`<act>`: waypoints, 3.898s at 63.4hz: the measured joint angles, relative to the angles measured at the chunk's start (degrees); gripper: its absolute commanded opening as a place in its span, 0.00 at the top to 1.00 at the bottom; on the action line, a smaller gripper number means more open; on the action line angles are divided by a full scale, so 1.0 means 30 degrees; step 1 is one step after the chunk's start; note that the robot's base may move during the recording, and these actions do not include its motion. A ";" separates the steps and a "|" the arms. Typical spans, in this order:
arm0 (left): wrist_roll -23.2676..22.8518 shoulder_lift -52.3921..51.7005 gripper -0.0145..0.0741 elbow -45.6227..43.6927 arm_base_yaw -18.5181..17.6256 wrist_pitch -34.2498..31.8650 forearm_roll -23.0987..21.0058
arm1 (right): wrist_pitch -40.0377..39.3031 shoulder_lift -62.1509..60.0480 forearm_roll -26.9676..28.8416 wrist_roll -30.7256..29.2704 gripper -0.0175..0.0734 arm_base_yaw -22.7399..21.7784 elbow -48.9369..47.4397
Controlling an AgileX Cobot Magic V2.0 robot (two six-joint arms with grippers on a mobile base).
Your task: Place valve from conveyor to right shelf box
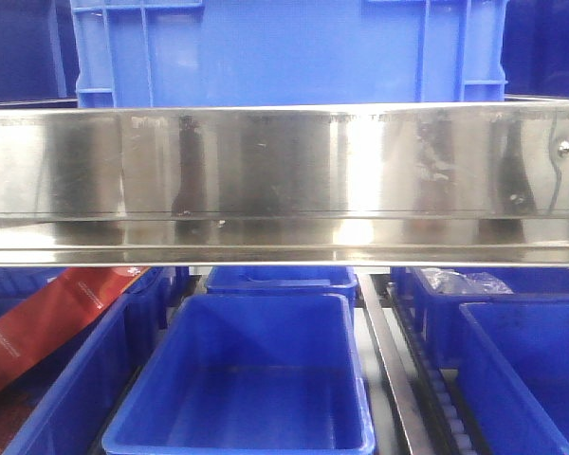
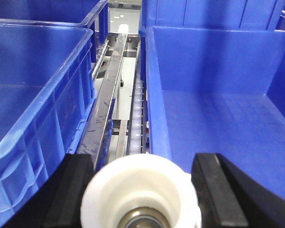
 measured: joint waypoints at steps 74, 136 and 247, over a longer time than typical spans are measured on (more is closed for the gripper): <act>0.0617 0.7307 0.96 -1.0368 -0.5076 -0.0046 0.0132 | -0.3237 0.4386 0.1275 0.0000 0.98 0.3862 -0.6406; 0.0756 1.6976 0.24 -1.5275 -0.7412 0.2075 -0.0118 | -0.1062 1.3873 0.1500 0.0000 0.36 0.7334 -1.1634; -0.3665 -0.8525 0.96 1.1937 -0.7412 -0.9016 0.3706 | -0.6908 -0.8051 0.1310 0.0000 0.99 0.4731 1.1968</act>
